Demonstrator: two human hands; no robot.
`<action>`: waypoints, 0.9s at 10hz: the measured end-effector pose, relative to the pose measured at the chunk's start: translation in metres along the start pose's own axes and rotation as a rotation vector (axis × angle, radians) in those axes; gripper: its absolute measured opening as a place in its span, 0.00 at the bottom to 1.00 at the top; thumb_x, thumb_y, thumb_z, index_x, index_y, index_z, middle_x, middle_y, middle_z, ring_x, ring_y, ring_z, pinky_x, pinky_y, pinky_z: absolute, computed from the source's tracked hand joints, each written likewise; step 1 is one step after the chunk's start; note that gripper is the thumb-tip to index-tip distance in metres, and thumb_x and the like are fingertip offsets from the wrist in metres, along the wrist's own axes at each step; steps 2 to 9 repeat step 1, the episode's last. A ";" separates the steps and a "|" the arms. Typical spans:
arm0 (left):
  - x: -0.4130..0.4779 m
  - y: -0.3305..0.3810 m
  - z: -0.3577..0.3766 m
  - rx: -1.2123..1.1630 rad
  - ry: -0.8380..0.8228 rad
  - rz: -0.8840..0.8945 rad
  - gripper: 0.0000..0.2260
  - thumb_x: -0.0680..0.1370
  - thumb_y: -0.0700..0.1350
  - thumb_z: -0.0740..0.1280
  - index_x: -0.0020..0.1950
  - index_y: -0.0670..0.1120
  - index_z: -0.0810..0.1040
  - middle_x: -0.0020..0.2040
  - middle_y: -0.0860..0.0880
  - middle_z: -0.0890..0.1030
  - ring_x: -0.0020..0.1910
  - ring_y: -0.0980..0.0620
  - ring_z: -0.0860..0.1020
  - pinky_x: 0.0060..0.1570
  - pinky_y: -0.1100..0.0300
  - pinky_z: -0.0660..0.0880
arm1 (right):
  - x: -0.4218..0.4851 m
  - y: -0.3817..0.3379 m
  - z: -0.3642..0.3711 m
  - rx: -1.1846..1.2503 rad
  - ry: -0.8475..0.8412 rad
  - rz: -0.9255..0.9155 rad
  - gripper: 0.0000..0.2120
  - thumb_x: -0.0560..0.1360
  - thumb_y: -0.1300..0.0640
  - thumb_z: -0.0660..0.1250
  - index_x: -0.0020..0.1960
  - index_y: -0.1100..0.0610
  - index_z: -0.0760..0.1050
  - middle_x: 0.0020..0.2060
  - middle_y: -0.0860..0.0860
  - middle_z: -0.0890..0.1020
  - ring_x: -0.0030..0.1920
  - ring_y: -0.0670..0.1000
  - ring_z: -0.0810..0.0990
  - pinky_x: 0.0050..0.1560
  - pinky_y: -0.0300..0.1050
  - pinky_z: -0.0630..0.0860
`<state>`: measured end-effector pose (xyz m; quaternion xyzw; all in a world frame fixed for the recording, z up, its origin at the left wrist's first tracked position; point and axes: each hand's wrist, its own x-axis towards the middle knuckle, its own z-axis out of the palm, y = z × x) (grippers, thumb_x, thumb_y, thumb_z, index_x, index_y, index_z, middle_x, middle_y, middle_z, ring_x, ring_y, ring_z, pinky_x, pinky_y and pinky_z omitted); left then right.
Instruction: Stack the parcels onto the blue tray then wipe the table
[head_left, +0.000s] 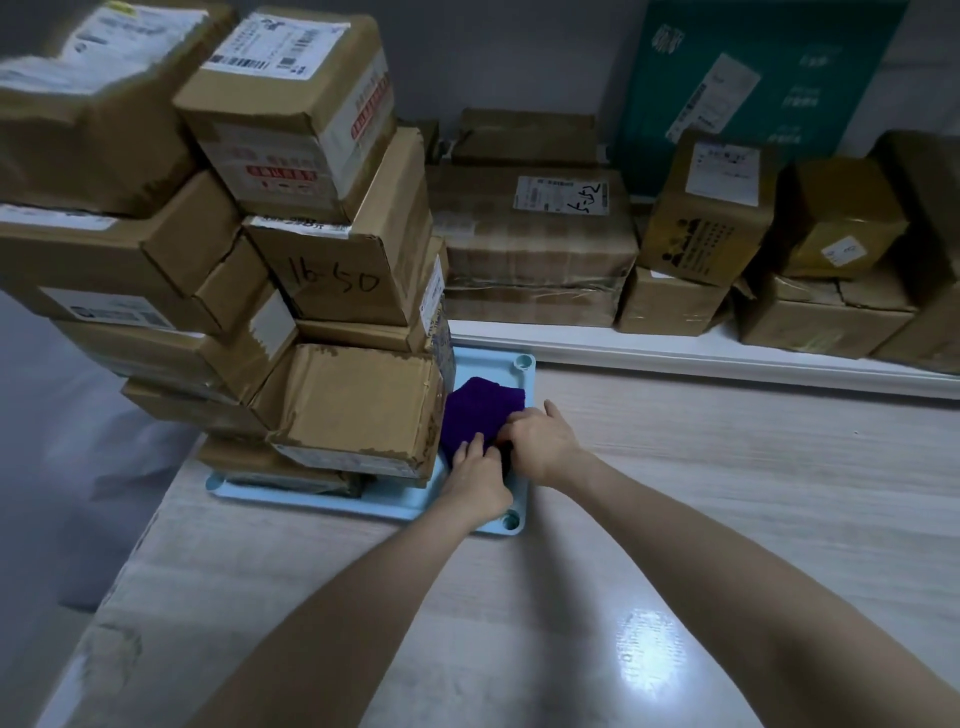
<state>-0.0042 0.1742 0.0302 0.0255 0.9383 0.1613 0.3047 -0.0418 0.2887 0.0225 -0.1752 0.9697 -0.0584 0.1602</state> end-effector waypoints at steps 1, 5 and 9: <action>-0.003 0.005 -0.011 -0.010 0.033 -0.003 0.28 0.74 0.37 0.61 0.75 0.42 0.60 0.77 0.41 0.56 0.75 0.40 0.56 0.72 0.50 0.60 | -0.008 0.011 -0.006 0.280 0.086 0.049 0.21 0.74 0.64 0.59 0.64 0.51 0.77 0.61 0.51 0.79 0.63 0.55 0.74 0.68 0.52 0.65; -0.003 0.005 -0.011 -0.010 0.033 -0.003 0.28 0.74 0.37 0.61 0.75 0.42 0.60 0.77 0.41 0.56 0.75 0.40 0.56 0.72 0.50 0.60 | -0.008 0.011 -0.006 0.280 0.086 0.049 0.21 0.74 0.64 0.59 0.64 0.51 0.77 0.61 0.51 0.79 0.63 0.55 0.74 0.68 0.52 0.65; -0.003 0.005 -0.011 -0.010 0.033 -0.003 0.28 0.74 0.37 0.61 0.75 0.42 0.60 0.77 0.41 0.56 0.75 0.40 0.56 0.72 0.50 0.60 | -0.008 0.011 -0.006 0.280 0.086 0.049 0.21 0.74 0.64 0.59 0.64 0.51 0.77 0.61 0.51 0.79 0.63 0.55 0.74 0.68 0.52 0.65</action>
